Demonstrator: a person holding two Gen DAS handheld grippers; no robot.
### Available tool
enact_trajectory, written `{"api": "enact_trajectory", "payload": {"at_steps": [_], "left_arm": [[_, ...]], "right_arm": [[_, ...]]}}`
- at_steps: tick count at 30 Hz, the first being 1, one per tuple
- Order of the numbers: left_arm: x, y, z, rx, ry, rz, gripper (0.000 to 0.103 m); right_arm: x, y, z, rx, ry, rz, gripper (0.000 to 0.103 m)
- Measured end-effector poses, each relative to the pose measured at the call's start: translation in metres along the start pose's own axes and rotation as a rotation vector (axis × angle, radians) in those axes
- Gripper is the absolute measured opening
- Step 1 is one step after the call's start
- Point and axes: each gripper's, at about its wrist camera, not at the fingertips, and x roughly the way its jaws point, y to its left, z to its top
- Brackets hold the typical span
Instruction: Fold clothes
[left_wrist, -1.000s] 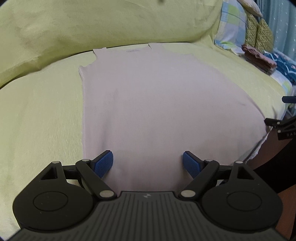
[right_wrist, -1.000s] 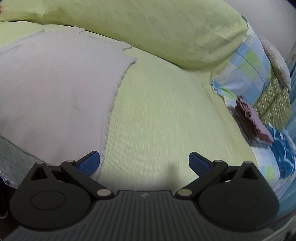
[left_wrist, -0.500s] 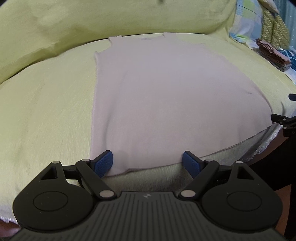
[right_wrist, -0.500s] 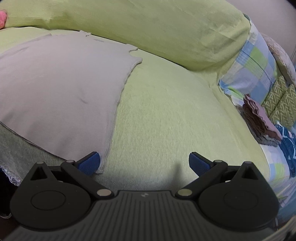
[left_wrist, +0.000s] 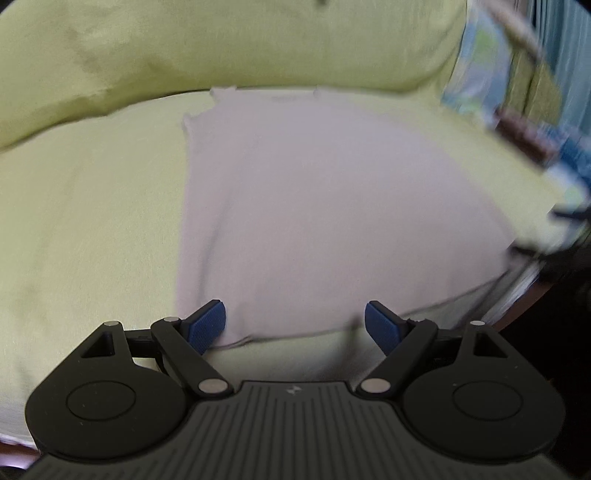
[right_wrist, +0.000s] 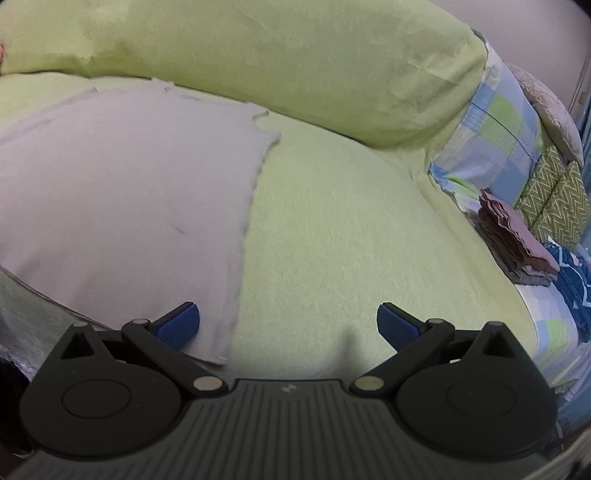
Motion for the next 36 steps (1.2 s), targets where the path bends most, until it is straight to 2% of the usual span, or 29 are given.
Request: {"api": "enact_trajectory", "payload": {"at_steps": [1, 2, 6, 10, 15, 21, 23, 26, 29, 33, 36], "left_arm": [[0.001, 0.002, 0.000, -0.024, 0.003, -0.022, 0.084], [0.003, 0.002, -0.001, -0.018, 0.021, -0.010, 0.084], [0.002, 0.003, -0.010, 0.068, 0.055, 0.093, 0.084], [-0.009, 0.022, -0.012, -0.020, 0.038, 0.102, 0.084], [-0.025, 0.027, -0.013, -0.067, -0.015, 0.083, 0.084], [-0.022, 0.025, 0.002, -0.083, -0.082, 0.006, 0.084], [-0.012, 0.028, 0.004, -0.090, -0.080, 0.000, 0.084], [0.004, 0.035, 0.003, -0.100, -0.013, 0.063, 0.084], [-0.002, 0.035, 0.002, -0.089, -0.016, 0.058, 0.084], [-0.011, 0.034, 0.013, -0.113, -0.100, -0.012, 0.084], [0.002, 0.036, 0.022, -0.122, -0.114, -0.035, 0.084]], "right_arm": [[-0.001, 0.001, 0.001, -0.008, -0.002, 0.010, 0.101], [-0.001, 0.003, 0.002, -0.019, -0.001, 0.016, 0.101], [-0.005, 0.004, 0.007, -0.030, -0.004, 0.018, 0.101], [-0.009, 0.000, 0.010, 0.008, -0.008, 0.029, 0.101], [-0.018, 0.007, 0.016, 0.015, -0.042, 0.080, 0.101], [-0.024, 0.019, 0.025, -0.018, -0.062, 0.103, 0.101], [-0.024, 0.021, 0.028, -0.024, -0.064, 0.105, 0.101], [-0.026, 0.022, 0.030, -0.042, -0.063, 0.102, 0.101], [-0.028, 0.020, 0.030, -0.046, -0.061, 0.090, 0.101], [-0.025, 0.015, 0.031, -0.029, -0.046, 0.081, 0.101], [-0.022, 0.017, 0.034, -0.038, -0.045, 0.084, 0.101]]}}
